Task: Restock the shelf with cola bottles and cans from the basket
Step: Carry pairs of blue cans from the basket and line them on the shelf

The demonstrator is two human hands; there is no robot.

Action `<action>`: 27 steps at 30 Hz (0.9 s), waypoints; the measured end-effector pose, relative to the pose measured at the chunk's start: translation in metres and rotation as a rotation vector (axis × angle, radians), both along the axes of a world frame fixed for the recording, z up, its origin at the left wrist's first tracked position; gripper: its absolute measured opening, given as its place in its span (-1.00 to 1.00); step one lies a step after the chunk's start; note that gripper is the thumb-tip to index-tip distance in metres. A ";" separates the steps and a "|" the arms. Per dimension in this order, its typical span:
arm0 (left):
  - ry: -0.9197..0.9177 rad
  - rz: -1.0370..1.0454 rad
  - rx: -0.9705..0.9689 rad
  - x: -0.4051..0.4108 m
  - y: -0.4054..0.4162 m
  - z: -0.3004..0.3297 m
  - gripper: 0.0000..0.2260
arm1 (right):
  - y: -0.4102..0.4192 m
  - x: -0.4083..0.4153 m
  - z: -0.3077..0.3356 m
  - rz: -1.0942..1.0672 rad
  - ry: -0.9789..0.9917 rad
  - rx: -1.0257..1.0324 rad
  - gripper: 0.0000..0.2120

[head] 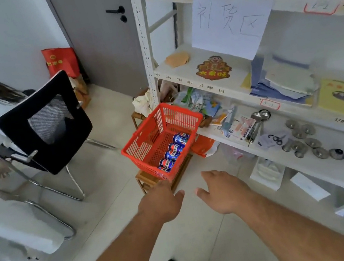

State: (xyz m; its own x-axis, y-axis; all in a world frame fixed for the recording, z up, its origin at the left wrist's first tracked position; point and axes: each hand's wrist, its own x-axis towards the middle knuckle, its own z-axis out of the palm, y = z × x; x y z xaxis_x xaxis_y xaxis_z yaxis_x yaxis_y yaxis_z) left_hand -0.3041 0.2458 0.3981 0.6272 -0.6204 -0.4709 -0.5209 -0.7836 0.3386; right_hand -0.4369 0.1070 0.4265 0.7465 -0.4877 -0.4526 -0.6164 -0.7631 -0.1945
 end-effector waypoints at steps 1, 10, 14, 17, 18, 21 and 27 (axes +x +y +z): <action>0.013 0.003 0.001 0.013 -0.002 -0.003 -0.56 | -0.002 0.013 -0.002 -0.002 0.005 0.000 -0.35; 0.110 0.037 0.000 0.086 -0.050 -0.017 -0.59 | -0.048 0.084 -0.018 0.010 0.047 0.032 -0.33; 0.127 0.070 0.002 0.105 -0.077 -0.023 -0.64 | -0.087 0.108 -0.021 0.041 0.049 0.047 -0.35; 0.117 0.117 0.030 0.118 -0.104 -0.021 -0.64 | -0.124 0.125 -0.021 0.047 0.007 0.092 -0.38; 0.119 0.121 0.049 0.121 -0.110 -0.019 -0.65 | -0.135 0.130 -0.022 0.048 -0.013 0.101 -0.40; 0.128 0.137 0.089 0.130 -0.137 -0.014 -0.66 | -0.169 0.144 -0.033 0.046 -0.044 0.132 -0.44; 0.191 0.218 0.075 0.137 -0.160 -0.024 -0.61 | -0.209 0.170 -0.052 0.094 -0.003 0.172 -0.46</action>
